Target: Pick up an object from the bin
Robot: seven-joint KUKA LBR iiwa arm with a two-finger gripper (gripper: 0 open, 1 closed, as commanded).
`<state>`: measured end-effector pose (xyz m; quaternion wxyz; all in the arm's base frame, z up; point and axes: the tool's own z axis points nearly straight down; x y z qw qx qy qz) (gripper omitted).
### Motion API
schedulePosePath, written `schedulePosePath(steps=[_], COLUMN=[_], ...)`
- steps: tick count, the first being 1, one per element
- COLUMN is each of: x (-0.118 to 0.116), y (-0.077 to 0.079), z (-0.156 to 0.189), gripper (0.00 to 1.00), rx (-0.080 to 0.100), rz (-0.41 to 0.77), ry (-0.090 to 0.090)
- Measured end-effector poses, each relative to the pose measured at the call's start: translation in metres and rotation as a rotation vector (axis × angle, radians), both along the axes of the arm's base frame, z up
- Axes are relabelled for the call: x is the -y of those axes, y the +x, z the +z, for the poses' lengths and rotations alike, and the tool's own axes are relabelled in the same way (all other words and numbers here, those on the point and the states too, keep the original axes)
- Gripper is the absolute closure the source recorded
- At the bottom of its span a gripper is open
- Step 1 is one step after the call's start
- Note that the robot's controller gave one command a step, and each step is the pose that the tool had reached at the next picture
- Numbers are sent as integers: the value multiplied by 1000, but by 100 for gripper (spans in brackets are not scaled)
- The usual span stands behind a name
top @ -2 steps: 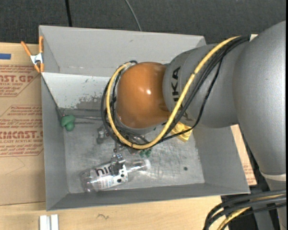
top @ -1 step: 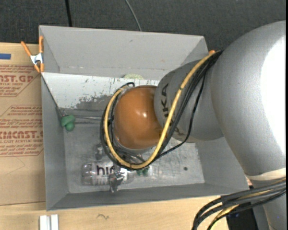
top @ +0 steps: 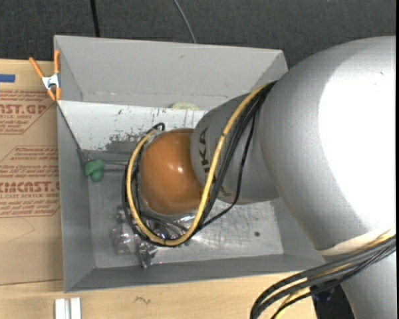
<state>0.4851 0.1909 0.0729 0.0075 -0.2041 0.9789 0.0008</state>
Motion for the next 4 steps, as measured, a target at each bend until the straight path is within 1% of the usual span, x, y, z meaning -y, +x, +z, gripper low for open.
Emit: schedulePosePath(steps=[1,3,4], x=[6,6,6], y=[-1,-1,-3], z=[2,2,8], gripper=[100,100,100], rx=[1,-1,-10], rz=[-80,-80,-80], ry=[8,7,2])
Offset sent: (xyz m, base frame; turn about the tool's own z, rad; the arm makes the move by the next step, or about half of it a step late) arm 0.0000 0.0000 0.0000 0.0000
